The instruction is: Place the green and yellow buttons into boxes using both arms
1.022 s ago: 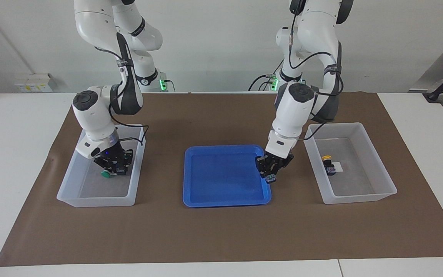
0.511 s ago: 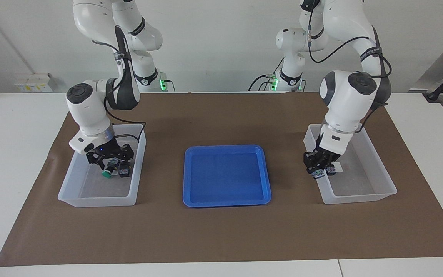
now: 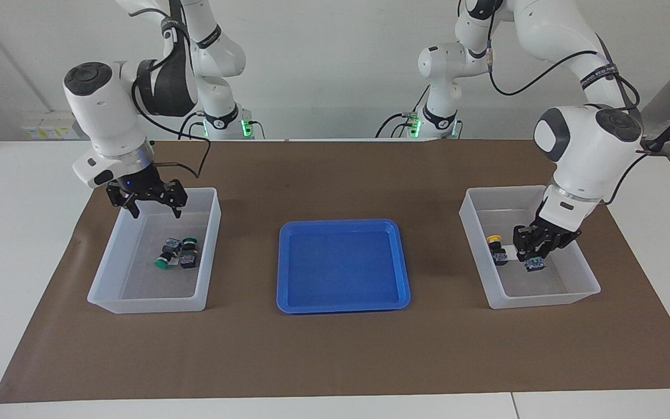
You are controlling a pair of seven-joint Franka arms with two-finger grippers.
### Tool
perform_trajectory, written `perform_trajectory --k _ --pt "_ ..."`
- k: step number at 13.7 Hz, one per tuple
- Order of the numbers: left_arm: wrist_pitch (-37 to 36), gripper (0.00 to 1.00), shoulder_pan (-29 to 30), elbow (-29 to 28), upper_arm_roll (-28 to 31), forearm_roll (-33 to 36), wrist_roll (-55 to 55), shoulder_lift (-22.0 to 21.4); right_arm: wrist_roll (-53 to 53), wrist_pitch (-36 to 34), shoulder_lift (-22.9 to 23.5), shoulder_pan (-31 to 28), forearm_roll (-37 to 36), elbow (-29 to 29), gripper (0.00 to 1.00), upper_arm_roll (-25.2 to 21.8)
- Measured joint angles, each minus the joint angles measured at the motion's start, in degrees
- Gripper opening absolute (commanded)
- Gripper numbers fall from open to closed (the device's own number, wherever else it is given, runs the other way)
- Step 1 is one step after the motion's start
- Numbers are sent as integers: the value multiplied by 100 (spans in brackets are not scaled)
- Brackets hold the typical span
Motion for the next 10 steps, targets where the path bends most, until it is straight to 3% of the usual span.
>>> perform_trajectory --k 5,10 --pt "1019 0 431 -789 0 1 603 -12 0 -1165 -8 59 0 912 100 30" --pt "1923 0 686 -1419 -2 1 779 4 0 -1417 -38 76 0 1001 100 45"
